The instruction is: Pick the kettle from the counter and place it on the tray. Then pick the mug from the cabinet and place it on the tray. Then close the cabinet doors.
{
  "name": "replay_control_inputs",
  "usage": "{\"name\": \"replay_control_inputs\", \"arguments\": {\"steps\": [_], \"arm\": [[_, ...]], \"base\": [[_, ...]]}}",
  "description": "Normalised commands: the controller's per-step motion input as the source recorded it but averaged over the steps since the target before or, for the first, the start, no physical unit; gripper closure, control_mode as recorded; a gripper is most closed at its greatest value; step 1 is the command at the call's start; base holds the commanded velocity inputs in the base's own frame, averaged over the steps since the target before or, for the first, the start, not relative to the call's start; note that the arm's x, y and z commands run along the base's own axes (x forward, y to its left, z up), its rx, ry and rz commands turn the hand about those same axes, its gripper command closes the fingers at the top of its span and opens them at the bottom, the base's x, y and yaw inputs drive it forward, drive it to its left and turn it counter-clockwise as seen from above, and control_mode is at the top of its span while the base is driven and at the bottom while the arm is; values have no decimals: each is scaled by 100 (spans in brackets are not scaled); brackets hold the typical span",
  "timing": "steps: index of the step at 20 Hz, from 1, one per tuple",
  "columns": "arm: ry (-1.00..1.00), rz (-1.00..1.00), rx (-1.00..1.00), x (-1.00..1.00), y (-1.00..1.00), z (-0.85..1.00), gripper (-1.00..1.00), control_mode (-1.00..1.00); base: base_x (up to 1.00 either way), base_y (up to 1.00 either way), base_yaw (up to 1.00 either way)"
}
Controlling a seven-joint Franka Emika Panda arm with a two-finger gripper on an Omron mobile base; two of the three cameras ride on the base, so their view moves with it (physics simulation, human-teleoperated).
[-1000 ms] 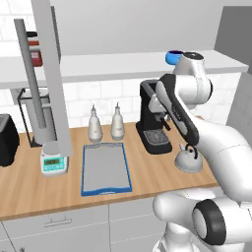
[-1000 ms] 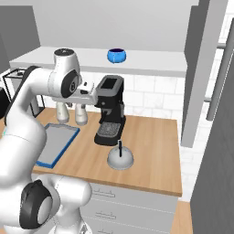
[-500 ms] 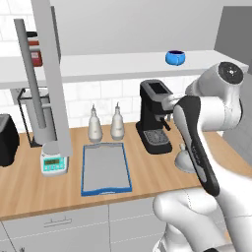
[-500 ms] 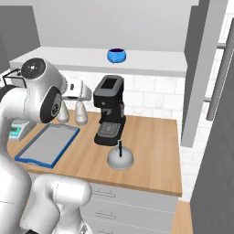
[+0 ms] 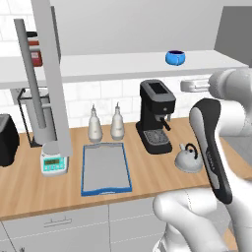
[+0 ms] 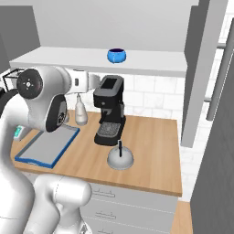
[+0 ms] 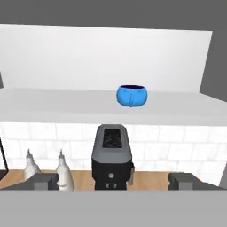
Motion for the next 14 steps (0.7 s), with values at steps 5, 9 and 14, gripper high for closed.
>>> {"name": "replay_control_inputs", "arguments": {"steps": [5,9,14], "arm": [[-3,-2,2,12,-13,10,-100,-100],[1,0,3,10,-5,2,-100,-100],[-7,0,15,-2,-9,13,-100,-100]], "base": [[0,0,0],[0,0,0],[0,0,0]]}}
